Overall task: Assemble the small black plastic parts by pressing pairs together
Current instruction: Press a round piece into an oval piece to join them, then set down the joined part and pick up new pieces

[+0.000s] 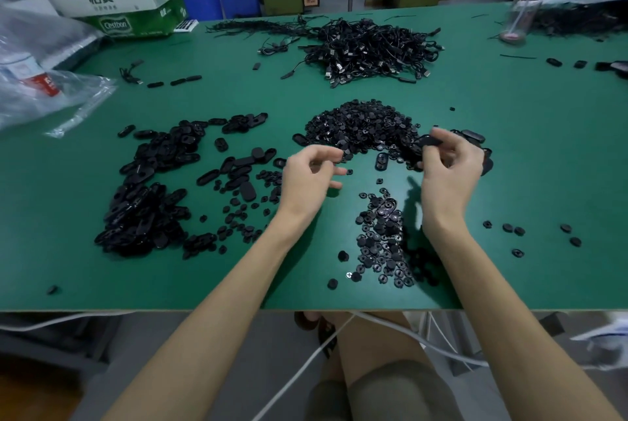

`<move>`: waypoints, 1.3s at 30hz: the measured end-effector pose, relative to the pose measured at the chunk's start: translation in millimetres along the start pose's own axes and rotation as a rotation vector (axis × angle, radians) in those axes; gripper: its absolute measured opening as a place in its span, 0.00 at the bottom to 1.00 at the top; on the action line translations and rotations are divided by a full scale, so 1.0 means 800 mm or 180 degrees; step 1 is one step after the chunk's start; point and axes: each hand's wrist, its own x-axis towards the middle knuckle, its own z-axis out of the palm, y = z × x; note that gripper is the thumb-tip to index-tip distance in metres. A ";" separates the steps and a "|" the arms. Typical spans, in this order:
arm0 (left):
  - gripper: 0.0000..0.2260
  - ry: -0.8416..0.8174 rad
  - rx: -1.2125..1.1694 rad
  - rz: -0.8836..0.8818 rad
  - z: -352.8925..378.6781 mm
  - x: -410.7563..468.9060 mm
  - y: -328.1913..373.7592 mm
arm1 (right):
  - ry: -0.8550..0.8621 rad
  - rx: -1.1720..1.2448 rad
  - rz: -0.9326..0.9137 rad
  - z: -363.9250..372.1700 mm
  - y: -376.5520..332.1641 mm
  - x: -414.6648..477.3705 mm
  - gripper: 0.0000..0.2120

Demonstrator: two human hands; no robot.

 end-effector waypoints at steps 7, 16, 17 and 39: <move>0.17 0.0524 0.1656 0.0025 -0.078 0.074 -0.007 | -0.0438 -0.0289 0.0016 0.006 -0.005 -0.015 0.30; 0.29 -0.0609 0.3738 -0.0185 -0.121 0.176 -0.032 | -0.0868 -0.0501 -0.0195 0.012 -0.003 -0.018 0.19; 0.27 -0.0731 0.3878 -0.0217 -0.119 0.183 -0.034 | -0.0925 -0.0549 -0.0240 0.012 -0.001 -0.017 0.19; 0.11 0.0092 0.3377 0.0709 -0.103 0.122 -0.023 | -0.2712 -0.2746 -0.1555 0.030 0.023 -0.023 0.25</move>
